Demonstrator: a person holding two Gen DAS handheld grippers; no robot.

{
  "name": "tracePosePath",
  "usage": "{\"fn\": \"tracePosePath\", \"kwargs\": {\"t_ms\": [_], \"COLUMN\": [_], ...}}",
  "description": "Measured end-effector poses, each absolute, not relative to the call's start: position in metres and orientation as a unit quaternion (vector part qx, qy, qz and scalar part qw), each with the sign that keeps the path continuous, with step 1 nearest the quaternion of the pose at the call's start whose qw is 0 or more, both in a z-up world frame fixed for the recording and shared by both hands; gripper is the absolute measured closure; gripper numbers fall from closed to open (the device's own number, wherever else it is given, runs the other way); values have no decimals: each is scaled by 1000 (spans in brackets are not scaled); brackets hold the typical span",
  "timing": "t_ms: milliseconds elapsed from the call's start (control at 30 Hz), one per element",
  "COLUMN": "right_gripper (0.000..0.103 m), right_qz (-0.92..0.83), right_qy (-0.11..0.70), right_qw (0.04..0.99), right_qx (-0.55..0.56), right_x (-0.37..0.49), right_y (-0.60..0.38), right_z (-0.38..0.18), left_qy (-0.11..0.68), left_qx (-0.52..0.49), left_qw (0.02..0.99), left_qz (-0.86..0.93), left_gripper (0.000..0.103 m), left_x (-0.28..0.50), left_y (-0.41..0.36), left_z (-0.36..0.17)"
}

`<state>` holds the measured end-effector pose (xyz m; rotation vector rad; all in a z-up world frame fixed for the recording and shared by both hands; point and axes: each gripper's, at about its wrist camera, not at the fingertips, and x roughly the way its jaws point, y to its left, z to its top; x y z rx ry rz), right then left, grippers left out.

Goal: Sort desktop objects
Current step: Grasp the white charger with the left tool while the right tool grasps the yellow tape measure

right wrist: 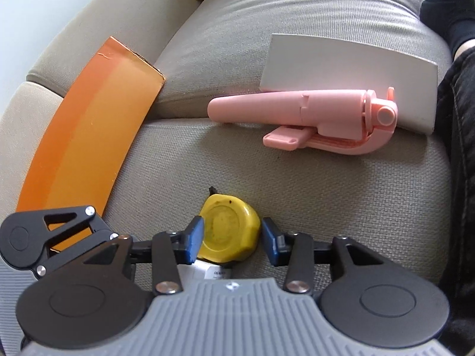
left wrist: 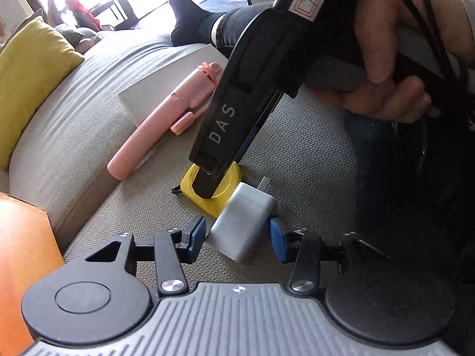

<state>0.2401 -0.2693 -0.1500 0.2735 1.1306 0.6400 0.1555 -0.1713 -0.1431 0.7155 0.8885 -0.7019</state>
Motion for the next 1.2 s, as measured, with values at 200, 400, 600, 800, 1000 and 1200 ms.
{"fn": "tracePosePath", "kwargs": {"t_ms": [200, 400, 600, 800, 1000, 1200], "right_gripper": [71, 74, 78, 72, 71, 67], "right_qz": [309, 313, 339, 341, 328, 322], "right_qy": [516, 515, 526, 540, 544, 542], "right_qw": [789, 790, 775, 764, 761, 761], "right_qx": [125, 115, 94, 97, 131, 151], "right_x": [235, 226, 216, 214, 219, 222], "right_y": [-266, -263, -255, -250, -259, -256], "right_z": [-147, -141, -139, -147, -150, -152], "left_qy": [407, 418, 456, 534, 569, 572], "left_qx": [368, 388, 372, 211, -16, -169], "left_qw": [762, 755, 773, 810, 817, 800], "left_qz": [-344, -323, -236, -118, -92, -56], "left_gripper": [55, 47, 47, 50, 47, 44], "left_x": [148, 145, 143, 150, 149, 158], "left_y": [-163, -151, -135, -107, -78, -67], "left_z": [-140, -140, -144, -142, -122, -119]}}
